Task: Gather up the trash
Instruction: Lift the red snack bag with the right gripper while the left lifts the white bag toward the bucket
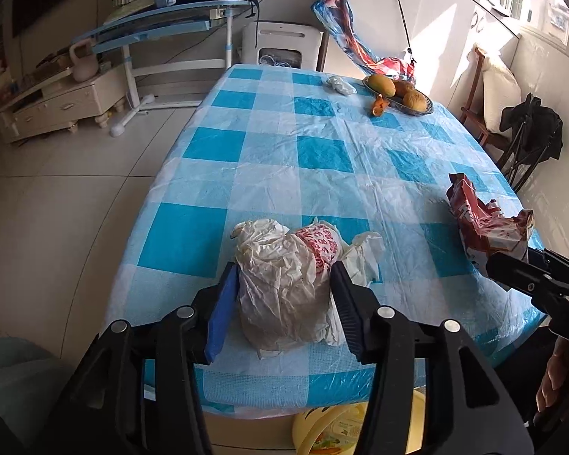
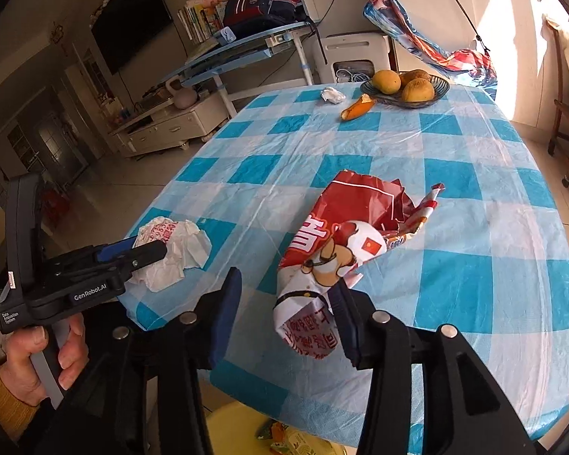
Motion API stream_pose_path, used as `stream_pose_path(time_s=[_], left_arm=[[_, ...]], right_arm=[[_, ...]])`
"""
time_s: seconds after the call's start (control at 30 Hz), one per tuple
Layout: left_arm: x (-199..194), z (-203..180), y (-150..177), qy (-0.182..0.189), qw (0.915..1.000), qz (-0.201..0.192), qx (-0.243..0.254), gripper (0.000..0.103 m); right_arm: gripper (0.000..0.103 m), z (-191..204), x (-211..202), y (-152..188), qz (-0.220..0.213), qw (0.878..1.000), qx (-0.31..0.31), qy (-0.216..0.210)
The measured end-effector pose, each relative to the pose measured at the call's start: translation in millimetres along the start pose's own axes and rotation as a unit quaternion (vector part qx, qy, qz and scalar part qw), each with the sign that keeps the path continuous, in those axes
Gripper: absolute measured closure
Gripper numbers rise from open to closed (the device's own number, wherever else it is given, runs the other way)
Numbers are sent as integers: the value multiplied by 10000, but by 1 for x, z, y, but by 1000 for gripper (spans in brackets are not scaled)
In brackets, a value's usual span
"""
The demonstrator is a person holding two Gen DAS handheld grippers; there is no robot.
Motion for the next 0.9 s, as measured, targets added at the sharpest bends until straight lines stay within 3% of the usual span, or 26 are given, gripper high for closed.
stream_pose_path(time_s=[0.37,0.63,0.9], left_arm=[[1,-4,-8,15,10000,-81,5,47],[2,-5,-10,-25,9999,-120,30,42],[3,-7,-11,-48,9999,-126,34,38]], right_arm=[[37,-20,6,-1,32,9970,731,-270],[34,-41,7,-7,-39,9810,1763,-813],[34,-63,7,-7,-116,9637,2481,-980]])
Point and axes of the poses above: each gripper's, at about its wrist camera, not at the fingertips, and x roughly the way its jaws point, z to its left, y to its underside, the point moved 7 cm from there along x, roughly the way its jaws point, and after that the axes turned 8 degrees about y, right-handed, at the moved point
